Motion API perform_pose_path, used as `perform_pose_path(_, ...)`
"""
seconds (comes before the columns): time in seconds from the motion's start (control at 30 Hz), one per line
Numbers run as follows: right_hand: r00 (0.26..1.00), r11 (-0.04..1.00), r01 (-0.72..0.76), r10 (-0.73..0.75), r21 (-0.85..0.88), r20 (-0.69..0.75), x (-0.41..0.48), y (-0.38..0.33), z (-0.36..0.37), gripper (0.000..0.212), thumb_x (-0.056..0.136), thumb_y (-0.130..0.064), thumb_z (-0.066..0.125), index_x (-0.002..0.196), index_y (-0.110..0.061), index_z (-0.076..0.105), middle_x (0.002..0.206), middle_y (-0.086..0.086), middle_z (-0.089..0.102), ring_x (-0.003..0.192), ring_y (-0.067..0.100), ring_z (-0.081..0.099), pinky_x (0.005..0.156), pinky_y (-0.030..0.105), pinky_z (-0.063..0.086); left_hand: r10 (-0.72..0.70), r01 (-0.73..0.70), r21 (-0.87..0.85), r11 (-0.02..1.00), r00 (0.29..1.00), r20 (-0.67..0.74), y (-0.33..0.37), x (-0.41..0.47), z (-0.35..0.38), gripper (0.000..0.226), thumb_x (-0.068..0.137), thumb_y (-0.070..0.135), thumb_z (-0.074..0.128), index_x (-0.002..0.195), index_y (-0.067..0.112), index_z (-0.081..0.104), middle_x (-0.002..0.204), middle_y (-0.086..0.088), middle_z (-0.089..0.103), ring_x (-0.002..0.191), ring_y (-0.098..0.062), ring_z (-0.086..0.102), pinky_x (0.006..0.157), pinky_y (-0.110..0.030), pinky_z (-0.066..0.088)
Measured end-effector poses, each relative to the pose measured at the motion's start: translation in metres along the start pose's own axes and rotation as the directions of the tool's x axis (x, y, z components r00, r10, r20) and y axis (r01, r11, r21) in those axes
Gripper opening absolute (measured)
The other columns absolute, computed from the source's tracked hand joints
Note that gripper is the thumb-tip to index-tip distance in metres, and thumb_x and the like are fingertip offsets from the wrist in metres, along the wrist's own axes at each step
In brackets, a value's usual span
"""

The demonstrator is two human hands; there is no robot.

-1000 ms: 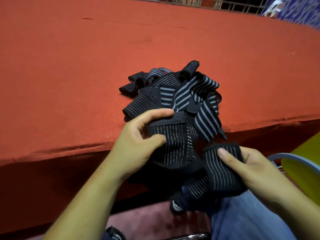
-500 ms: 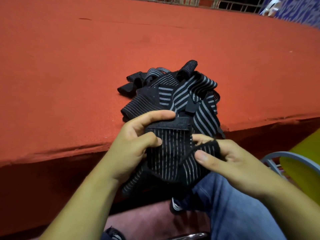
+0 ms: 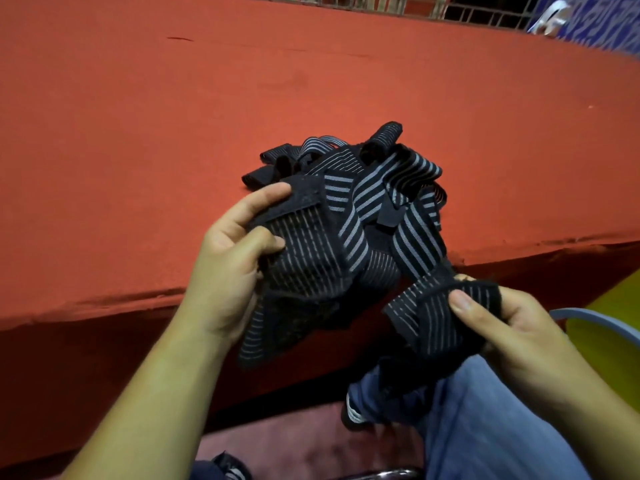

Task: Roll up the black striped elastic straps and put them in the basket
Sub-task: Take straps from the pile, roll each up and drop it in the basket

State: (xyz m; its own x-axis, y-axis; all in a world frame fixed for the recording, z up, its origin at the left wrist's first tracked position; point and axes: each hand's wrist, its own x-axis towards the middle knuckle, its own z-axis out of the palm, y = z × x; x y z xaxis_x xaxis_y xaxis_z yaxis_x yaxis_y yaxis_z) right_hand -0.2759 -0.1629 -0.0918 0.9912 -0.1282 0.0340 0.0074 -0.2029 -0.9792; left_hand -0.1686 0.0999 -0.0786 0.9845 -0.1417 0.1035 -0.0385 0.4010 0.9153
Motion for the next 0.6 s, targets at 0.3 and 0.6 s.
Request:
perform_pose_path(0.3, 0.993, 0.986, 0.087, -0.074, -0.139, 0.093, 0.003, -0.016, 0.01, 0.062, 0.086, -0.072, 0.066, 0.107, -0.015, 0.077, 0.1, 0.006, 0.078, 0.098, 0.02, 0.075, 0.085, 0.033, 0.059, 0.145, -0.228, 0.413, 0.882, 0.964, 0.223, -0.015, -0.005, 0.001, 0.044, 0.094, -0.004, 0.067, 0.124, 0.028, 0.071, 0.125, 0.011, 0.072, 0.121, -0.007, 0.065, 0.105, -0.033, 0.051)
perform_pose_path(0.6, 0.971, 0.903, 0.188, -0.111, -0.386, 0.213, -0.001, -0.033, 0.013, 0.04, 0.098, -0.056, 0.055, 0.097, -0.02, 0.073, 0.109, -0.007, 0.07, 0.098, 0.007, 0.068, 0.084, 0.029, 0.05, 0.192, -0.286, 0.405, 0.869, 0.947, 0.257, -0.016, -0.004, 0.002, 0.036, 0.094, -0.003, 0.068, 0.119, 0.023, 0.073, 0.119, 0.015, 0.075, 0.116, -0.001, 0.066, 0.1, -0.018, 0.048)
